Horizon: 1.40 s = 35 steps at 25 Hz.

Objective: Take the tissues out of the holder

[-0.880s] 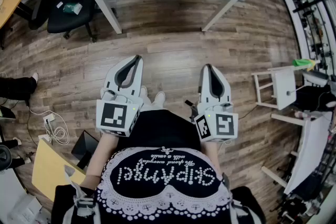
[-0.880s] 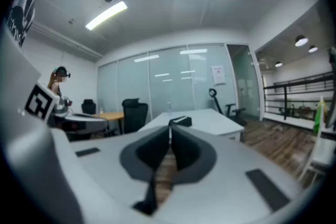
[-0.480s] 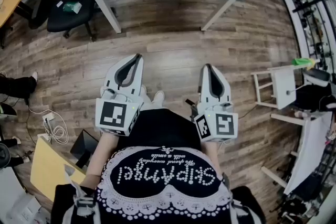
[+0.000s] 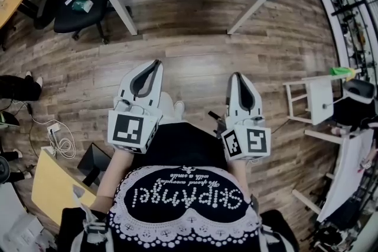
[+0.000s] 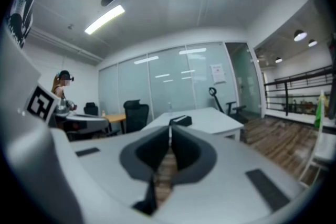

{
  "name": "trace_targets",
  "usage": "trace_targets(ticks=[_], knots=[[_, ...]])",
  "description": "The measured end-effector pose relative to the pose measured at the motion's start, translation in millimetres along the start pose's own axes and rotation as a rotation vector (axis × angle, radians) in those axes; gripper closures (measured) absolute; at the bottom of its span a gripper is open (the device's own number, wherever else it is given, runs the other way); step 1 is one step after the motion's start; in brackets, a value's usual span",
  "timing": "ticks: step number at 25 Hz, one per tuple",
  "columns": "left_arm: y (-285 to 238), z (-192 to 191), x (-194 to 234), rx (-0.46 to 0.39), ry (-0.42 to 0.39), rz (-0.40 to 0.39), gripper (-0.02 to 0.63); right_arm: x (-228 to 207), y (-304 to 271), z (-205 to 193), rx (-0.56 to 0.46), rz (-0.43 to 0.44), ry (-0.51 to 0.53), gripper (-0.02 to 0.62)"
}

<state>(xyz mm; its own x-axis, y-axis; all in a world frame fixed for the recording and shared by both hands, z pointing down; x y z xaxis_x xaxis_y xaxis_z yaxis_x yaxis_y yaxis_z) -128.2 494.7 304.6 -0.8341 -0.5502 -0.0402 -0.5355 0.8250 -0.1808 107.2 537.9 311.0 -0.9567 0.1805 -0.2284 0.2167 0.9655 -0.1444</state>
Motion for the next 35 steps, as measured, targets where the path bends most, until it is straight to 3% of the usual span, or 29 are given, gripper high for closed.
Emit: trace_targets(ticks=[11, 16, 28, 35], knots=[[-10.1, 2.5, 9.6, 0.027, 0.03, 0.012, 0.575, -13.8, -7.1, -8.6, 0.039, -0.037, -0.022, 0.56], [-38.1, 1.8, 19.8, 0.013, 0.044, -0.027, 0.575, -20.4, -31.5, -6.9, 0.057, -0.055, -0.024, 0.56], [-126.1, 22.6, 101.5, 0.005, 0.059, -0.063, 0.575, -18.7, -144.9, 25.4, 0.067, -0.066, -0.002, 0.56], [-154.7, 28.1, 134.8, -0.008, 0.057, -0.069, 0.575, -20.2, -178.0, 28.4, 0.059, -0.098, -0.013, 0.56]])
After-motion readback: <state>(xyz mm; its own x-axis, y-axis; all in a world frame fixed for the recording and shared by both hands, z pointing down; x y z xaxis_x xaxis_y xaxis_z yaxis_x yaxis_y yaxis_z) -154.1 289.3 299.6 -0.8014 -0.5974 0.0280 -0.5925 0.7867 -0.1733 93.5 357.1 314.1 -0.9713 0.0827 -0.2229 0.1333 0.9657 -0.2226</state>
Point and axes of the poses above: the fingertips, and each gripper's own axes: y backward along the fingers, x to its left, z out of its top, the point moved 7 cm from there along y, backward along the fingers, and after that the axes turned 5 degrees about -y, right-handed, at the moved point
